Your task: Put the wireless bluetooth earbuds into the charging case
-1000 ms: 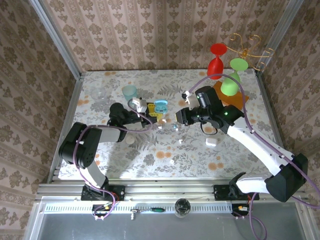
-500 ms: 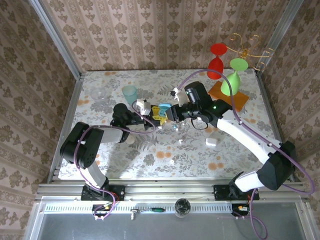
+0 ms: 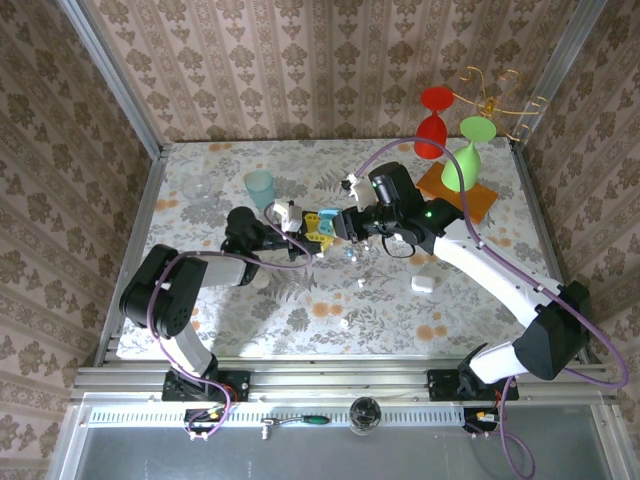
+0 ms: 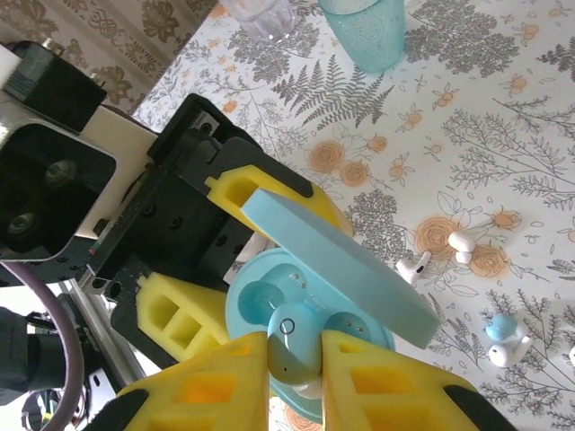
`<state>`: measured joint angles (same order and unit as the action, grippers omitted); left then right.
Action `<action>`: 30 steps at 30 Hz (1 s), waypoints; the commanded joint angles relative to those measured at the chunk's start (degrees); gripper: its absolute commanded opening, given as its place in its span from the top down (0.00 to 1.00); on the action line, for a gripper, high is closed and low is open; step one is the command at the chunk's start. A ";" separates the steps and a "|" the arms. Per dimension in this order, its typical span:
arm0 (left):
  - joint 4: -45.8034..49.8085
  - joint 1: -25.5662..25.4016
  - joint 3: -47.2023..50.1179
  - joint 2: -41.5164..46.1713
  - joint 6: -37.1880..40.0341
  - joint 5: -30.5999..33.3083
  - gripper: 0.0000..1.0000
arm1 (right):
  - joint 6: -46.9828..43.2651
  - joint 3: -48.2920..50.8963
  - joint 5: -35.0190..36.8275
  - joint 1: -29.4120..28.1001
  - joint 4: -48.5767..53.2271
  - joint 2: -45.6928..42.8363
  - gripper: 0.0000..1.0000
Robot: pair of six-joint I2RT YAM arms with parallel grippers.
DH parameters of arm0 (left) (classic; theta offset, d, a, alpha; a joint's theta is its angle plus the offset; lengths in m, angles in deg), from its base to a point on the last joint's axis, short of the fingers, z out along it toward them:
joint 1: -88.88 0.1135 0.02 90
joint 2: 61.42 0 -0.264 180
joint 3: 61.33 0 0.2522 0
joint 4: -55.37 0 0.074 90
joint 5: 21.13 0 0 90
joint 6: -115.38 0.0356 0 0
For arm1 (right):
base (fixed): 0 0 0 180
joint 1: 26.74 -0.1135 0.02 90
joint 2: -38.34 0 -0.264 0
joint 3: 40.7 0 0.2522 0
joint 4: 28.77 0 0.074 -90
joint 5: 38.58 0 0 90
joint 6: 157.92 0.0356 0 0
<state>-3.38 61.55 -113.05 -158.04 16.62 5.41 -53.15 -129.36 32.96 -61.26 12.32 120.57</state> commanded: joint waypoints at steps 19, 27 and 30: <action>-1.97 0.79 0.43 3.06 0.29 0.56 0.73 | -0.26 1.76 2.61 0.95 0.04 -4.29 0.58; -1.93 4.56 1.89 4.51 -0.04 1.23 0.74 | 4.91 12.06 1.85 4.09 -5.34 -14.56 0.48; -1.97 5.62 2.68 5.54 -0.02 1.19 0.74 | 9.82 17.39 1.43 7.97 -9.49 -15.75 0.48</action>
<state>-3.38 66.55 -111.32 -154.63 16.58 6.90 -48.61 -115.50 34.49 -55.75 7.25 104.99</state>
